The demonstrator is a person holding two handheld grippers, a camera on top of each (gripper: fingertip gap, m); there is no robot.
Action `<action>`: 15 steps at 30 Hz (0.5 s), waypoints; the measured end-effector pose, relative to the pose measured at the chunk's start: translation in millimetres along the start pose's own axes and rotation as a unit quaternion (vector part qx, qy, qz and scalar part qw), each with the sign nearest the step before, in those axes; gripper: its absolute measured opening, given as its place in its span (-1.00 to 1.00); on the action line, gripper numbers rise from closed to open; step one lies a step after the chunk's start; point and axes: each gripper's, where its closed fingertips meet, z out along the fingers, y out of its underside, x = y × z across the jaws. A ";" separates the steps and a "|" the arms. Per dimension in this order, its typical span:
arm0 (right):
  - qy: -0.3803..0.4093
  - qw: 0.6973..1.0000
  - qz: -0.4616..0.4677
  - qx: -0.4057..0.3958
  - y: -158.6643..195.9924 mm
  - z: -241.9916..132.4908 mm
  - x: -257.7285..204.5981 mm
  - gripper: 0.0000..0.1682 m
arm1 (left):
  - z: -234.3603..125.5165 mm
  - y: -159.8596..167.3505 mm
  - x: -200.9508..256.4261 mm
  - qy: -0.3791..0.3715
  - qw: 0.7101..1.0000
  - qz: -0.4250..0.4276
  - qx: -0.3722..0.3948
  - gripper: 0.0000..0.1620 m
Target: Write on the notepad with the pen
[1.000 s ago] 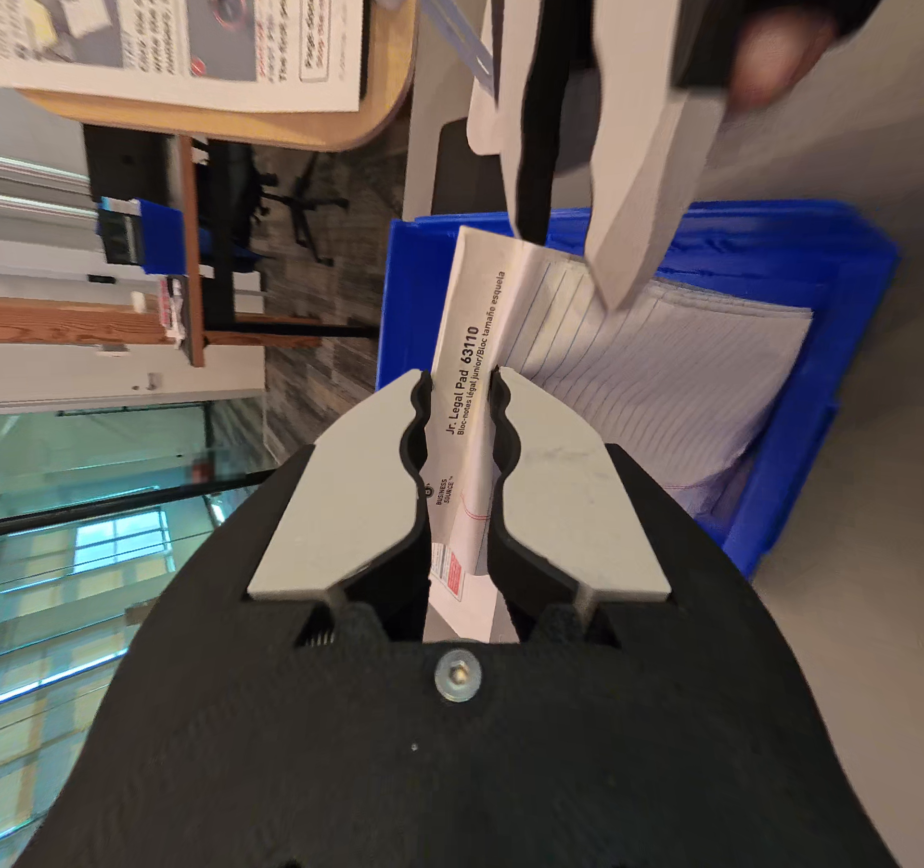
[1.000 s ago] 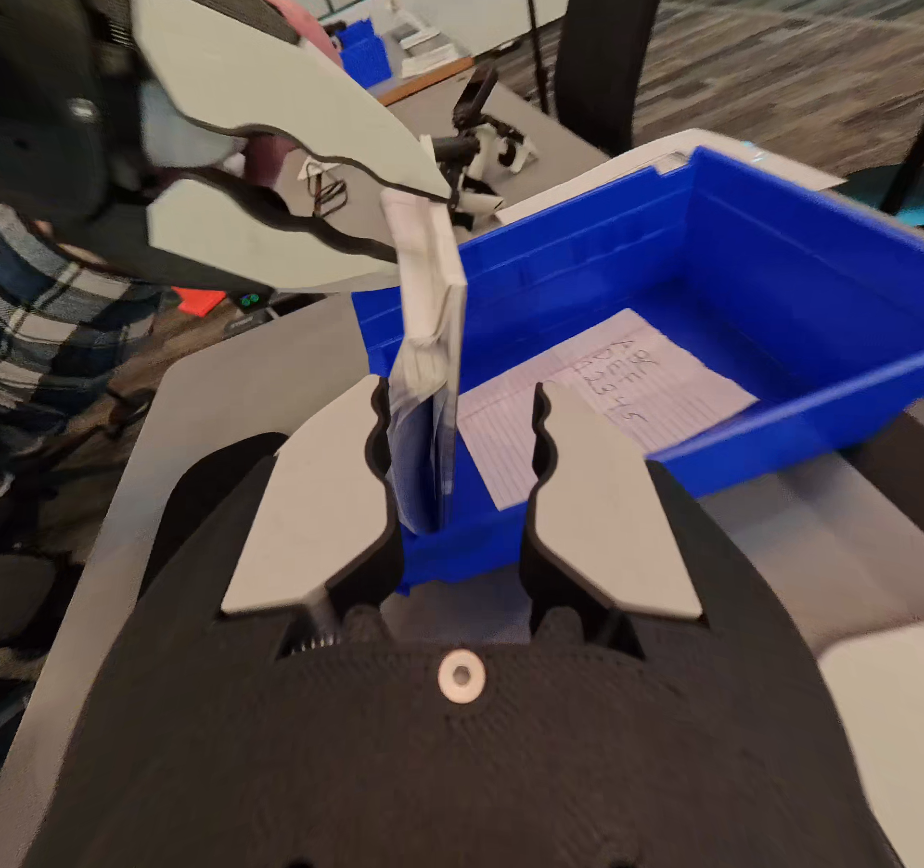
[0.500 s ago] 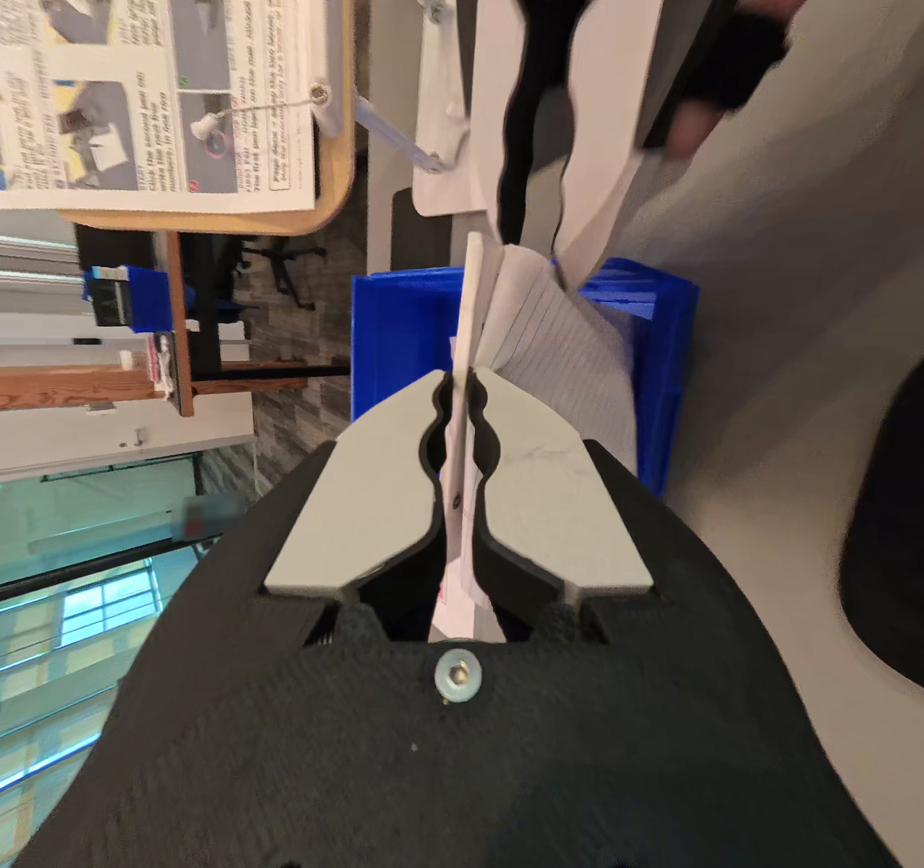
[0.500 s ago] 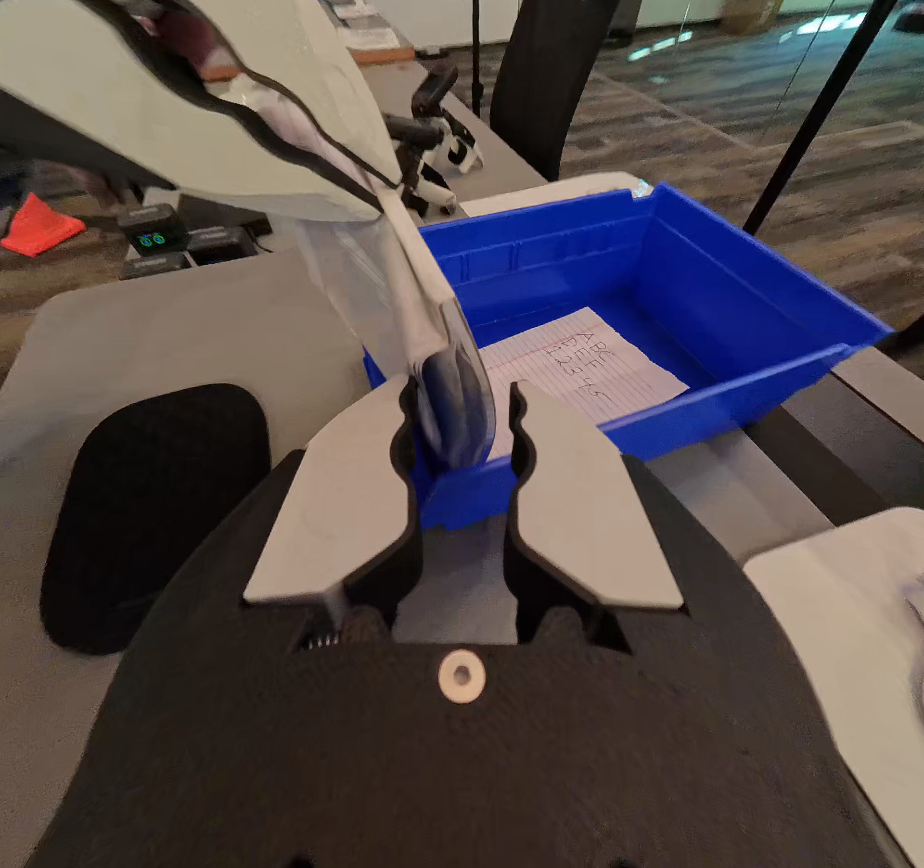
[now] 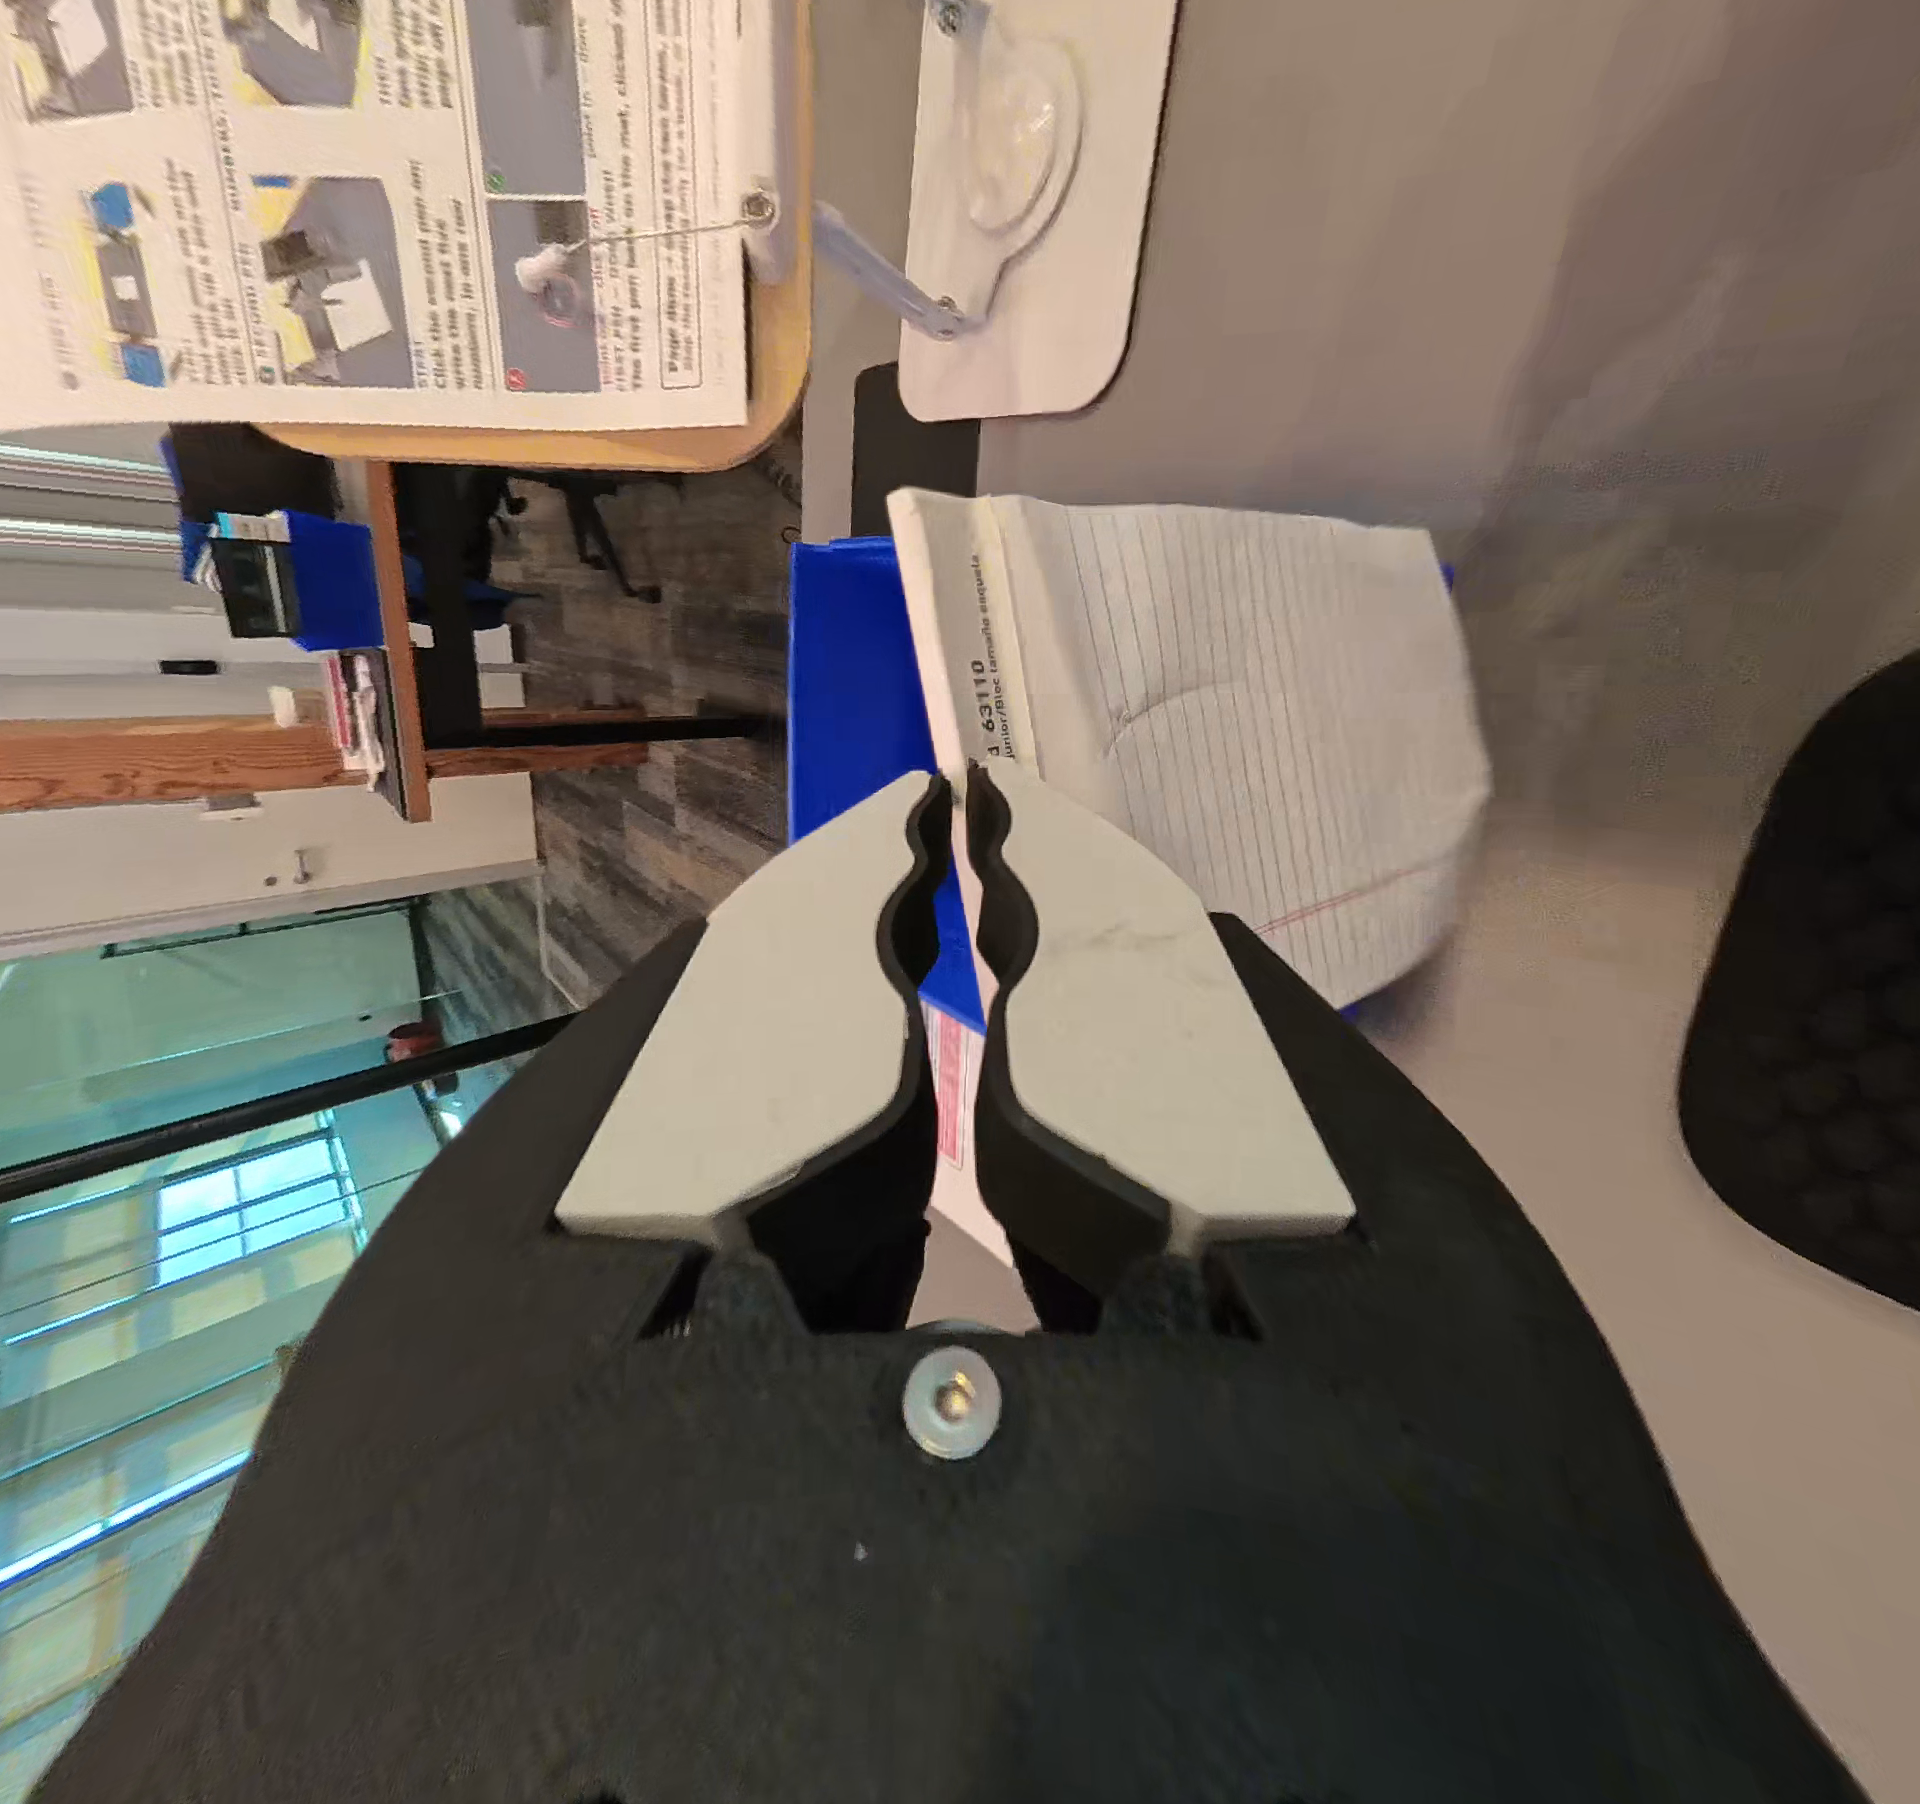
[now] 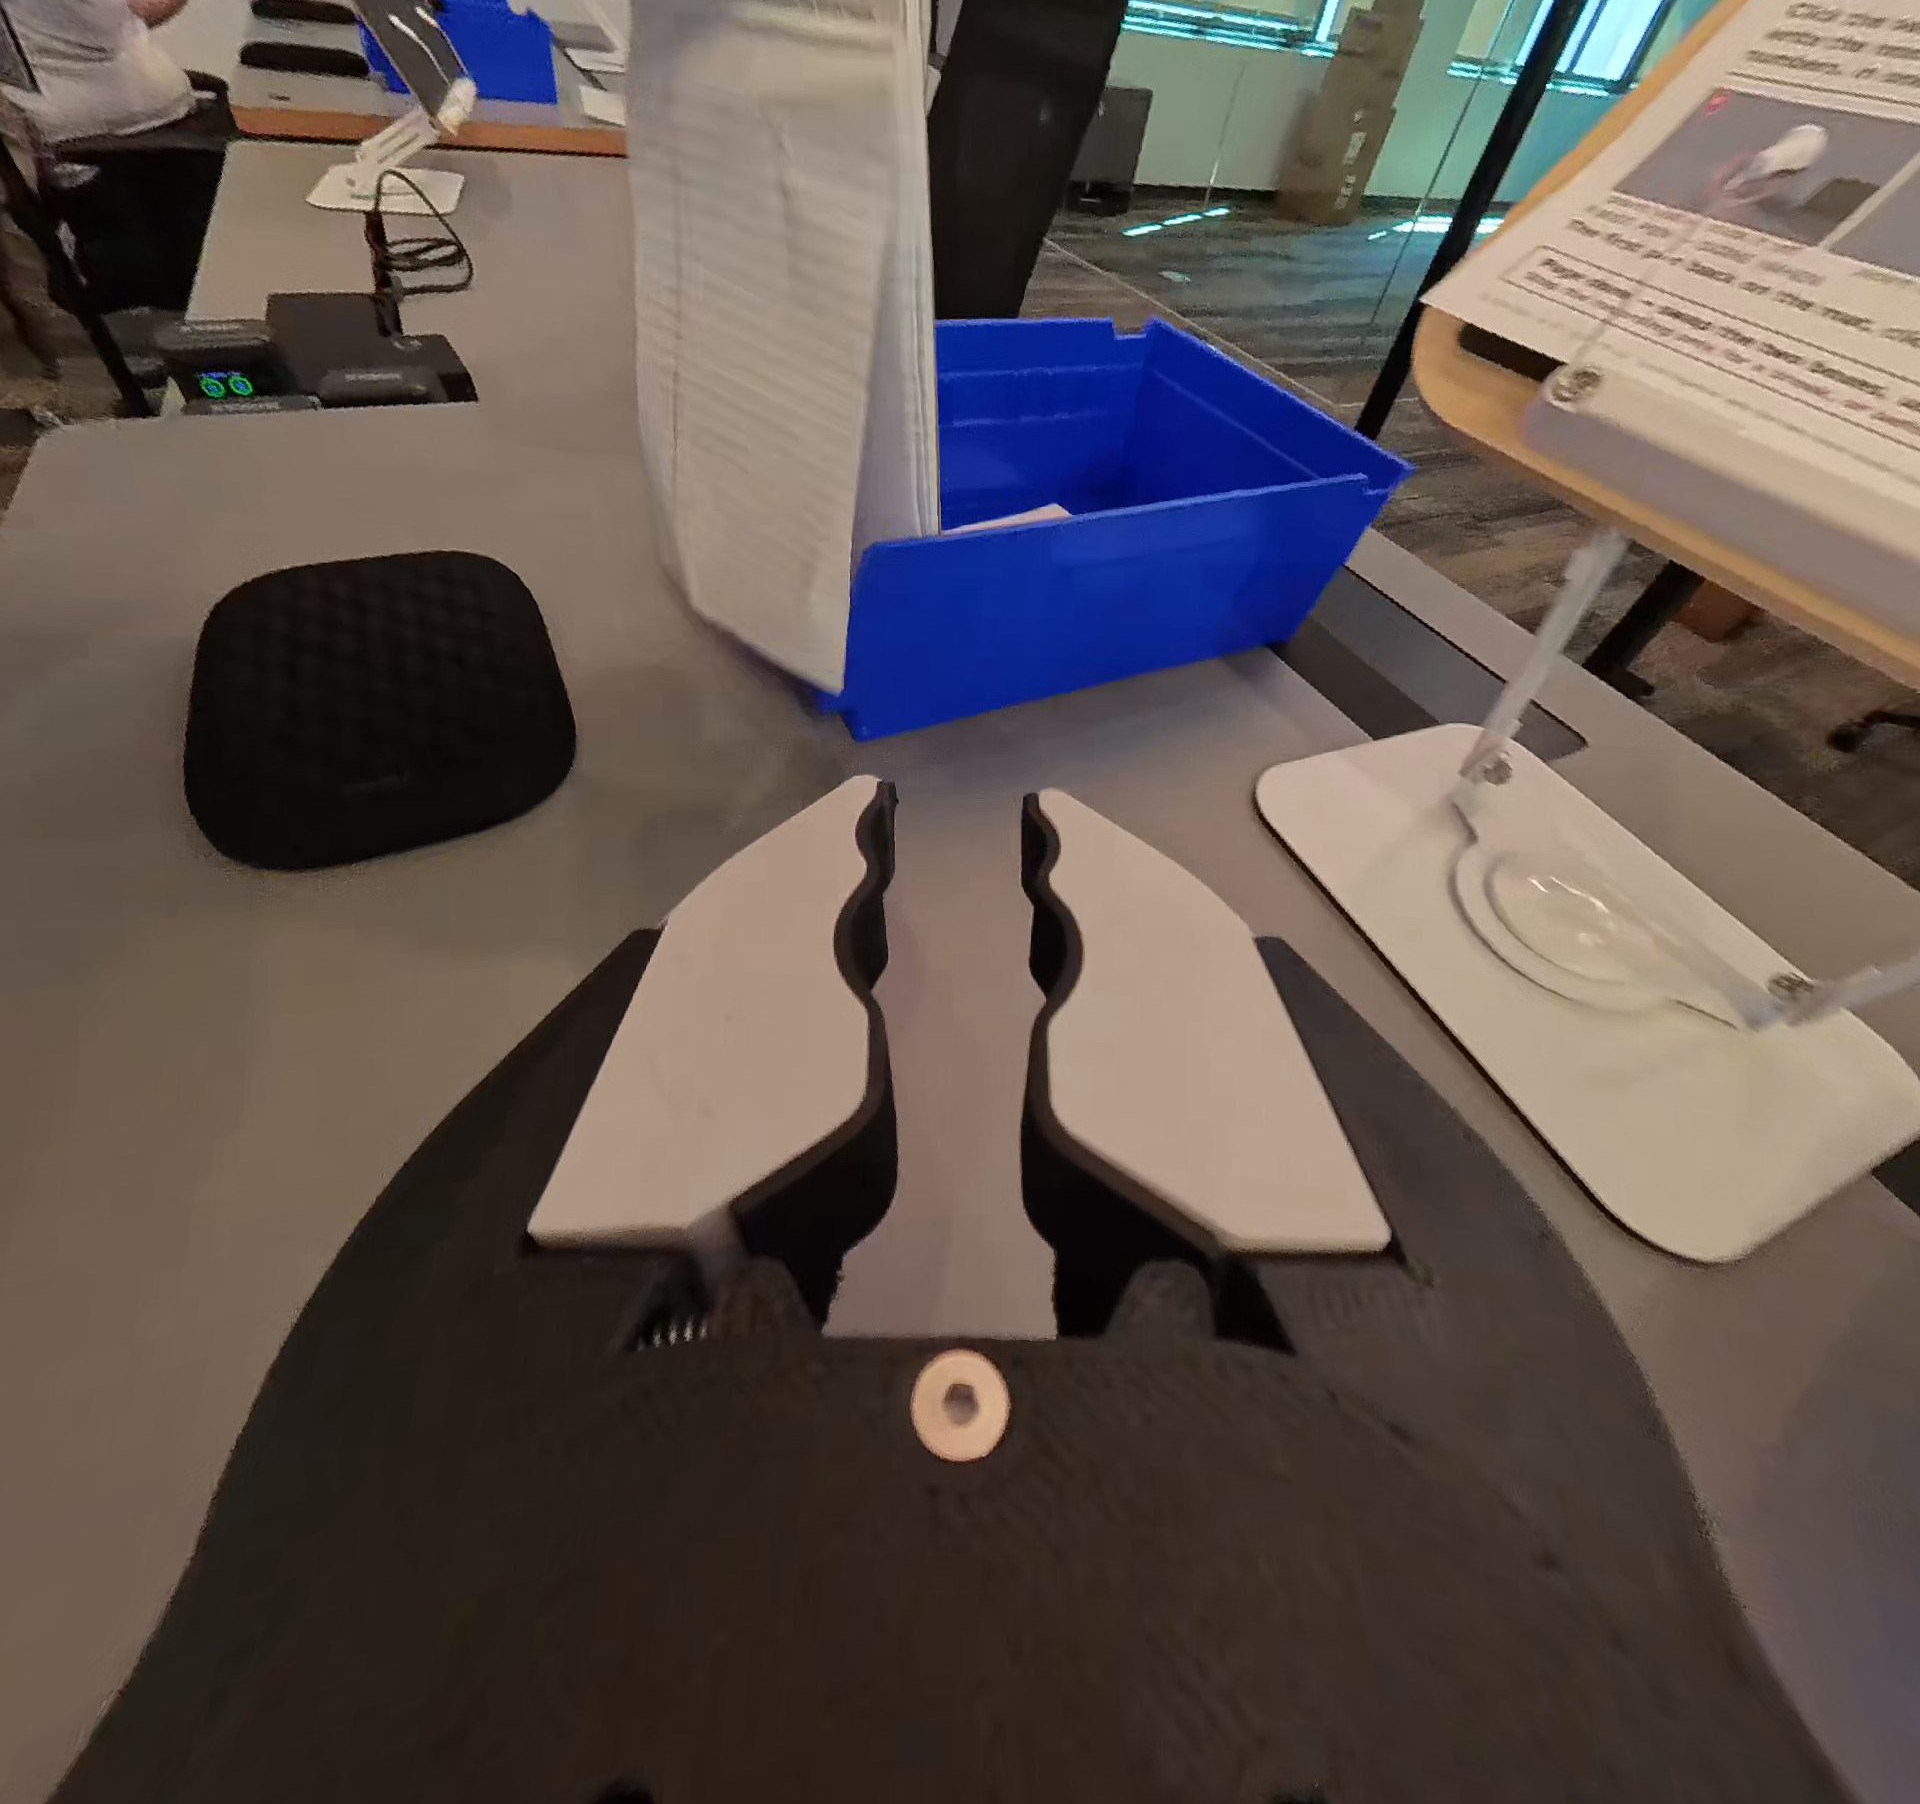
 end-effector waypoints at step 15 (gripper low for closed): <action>0.039 0.998 0.049 -0.005 28.9 -58.0 58.6 -0.75 | -7.1 -91.2 53.5 0.184 0.981 0.007 0.060 -1.00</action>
